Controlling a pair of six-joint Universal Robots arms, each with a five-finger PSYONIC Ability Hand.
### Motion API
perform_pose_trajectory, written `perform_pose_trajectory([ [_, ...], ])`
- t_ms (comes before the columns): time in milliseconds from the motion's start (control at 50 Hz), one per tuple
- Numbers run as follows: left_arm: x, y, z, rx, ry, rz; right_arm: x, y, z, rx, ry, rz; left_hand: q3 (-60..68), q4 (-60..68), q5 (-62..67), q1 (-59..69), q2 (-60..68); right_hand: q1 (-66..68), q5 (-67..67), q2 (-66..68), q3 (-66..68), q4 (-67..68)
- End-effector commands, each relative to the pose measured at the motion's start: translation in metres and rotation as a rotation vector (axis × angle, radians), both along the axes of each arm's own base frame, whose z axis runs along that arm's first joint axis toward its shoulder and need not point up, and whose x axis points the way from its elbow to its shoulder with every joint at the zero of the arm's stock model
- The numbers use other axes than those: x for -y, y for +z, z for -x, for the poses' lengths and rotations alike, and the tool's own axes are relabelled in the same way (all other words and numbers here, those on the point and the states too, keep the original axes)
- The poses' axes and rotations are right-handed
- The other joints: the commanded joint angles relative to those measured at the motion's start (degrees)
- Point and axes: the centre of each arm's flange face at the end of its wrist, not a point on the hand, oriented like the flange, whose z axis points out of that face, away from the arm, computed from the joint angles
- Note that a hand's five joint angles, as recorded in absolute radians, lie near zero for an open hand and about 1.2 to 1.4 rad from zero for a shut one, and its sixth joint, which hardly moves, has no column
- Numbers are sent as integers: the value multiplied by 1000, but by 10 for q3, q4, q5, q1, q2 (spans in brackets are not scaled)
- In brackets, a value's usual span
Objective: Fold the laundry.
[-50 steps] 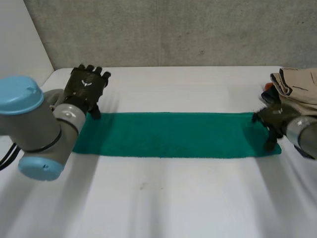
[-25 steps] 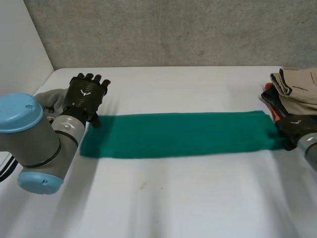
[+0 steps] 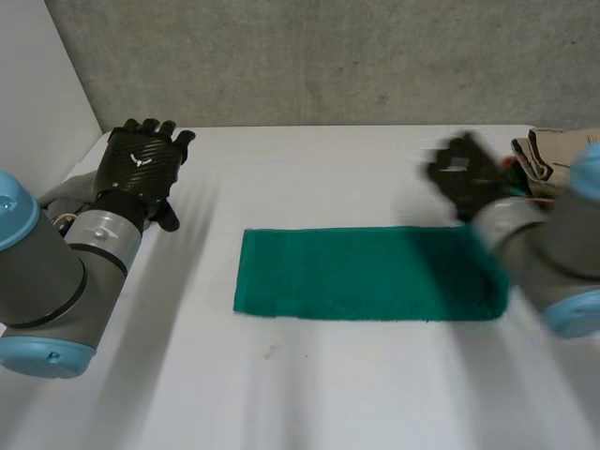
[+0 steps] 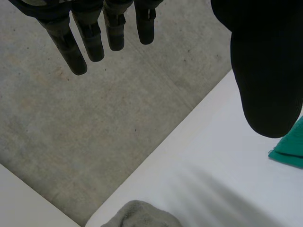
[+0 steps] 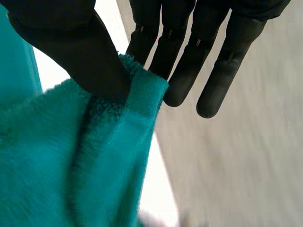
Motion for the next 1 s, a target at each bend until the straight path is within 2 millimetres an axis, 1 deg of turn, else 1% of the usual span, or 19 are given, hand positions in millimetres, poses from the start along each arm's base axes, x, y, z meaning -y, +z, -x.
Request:
perform_pose_trajectory([
  [20, -3, -6, 0, -8, -3, -22, -93, -41, -114, 4, 464, -21, -23, -17, -28, -8, -20, 160, 140, 123, 117, 113],
  [80, -3, -8, 1, -6, -6, -27, -118, -74, -134, -39, 526, -101, -23, -17, -28, -8, -20, 160, 140, 123, 117, 113],
  [140, -2, -11, 2, -7, -9, -25, -124, -91, -137, -77, 512, -164, -23, -17, -28, -8, -20, 160, 140, 123, 117, 113],
  [180, 0, -17, 5, -3, -13, -35, -118, -94, -131, -103, 429, -210, -23, -17, -28, -8, -20, -359, -379, -395, -402, -405],
  [200, 0, -19, 6, -2, -15, -38, -116, -94, -128, -103, 394, -224, -23, -17, -28, -8, -20, -540, -560, -577, -583, -587],
  [280, -7, -14, 21, -12, -59, -19, -104, -69, -116, 31, 230, -282, -23, -17, -28, -8, -20, -540, -560, -577, -583, -587],
  [320, -16, -11, 35, -18, -104, -6, -100, -39, -103, 158, 167, -325, -23, -17, -28, -8, -20, -540, -560, -577, -583, -587],
  [400, -31, -3, 58, -41, -175, 18, -89, -15, -72, 285, 91, -402, -23, -17, -28, -8, -20, -540, -560, -577, -583, -587],
  [480, -37, -11, 72, -68, -213, -12, -81, -25, -40, 264, -10, -489, -23, -17, -28, -8, -20, -540, -560, -577, -583, -587],
  [580, -50, -21, 88, -74, -263, -42, -63, -56, 5, 220, -177, -585, -23, -17, -28, -8, -20, -540, -560, -577, -583, -587],
  [640, -54, -22, 92, -74, -277, -46, -54, -67, 20, 201, -229, -606, -23, -17, -28, -8, -20, -540, -560, -577, -583, -587],
  [680, -54, -24, 91, -71, -275, -50, -46, -82, 33, 157, -270, -624, -23, -17, -28, -8, -20, -429, -449, -465, -472, -476],
  [720, -55, -24, 91, -71, -275, -52, -42, -86, 36, 124, -281, -609, -23, -17, -28, -8, -20, -176, -196, -212, -219, -222],
  [740, -55, -22, 90, -72, -276, -49, -38, -85, 38, 115, -288, -575, -23, -17, -28, -8, -20, 157, 136, 120, 113, 110],
  [800, -57, -20, 89, -72, -276, -47, -20, -70, 35, 169, -307, -392, -23, -17, -28, -8, -20, 160, 140, 123, 117, 113],
  [840, -57, -13, 87, -77, -271, -34, -10, -34, 29, 252, -294, -209, -23, -17, -28, -8, -20, 160, 140, 123, 117, 113],
  [880, -57, -5, 85, -87, -268, -18, -13, -9, 23, 294, -263, -122, -23, -17, -28, -8, -20, 160, 140, 123, 117, 113],
  [920, -57, 3, 79, -97, -256, 0, -32, 7, 3, 307, -162, -96, -23, -17, -28, -8, -20, 160, 140, 123, 117, 113],
  [1000, -50, 11, 69, -108, -225, 16, -83, -4, -51, 283, 129, -155, -23, -17, -28, -8, -20, 160, 140, 123, 117, 113],
])
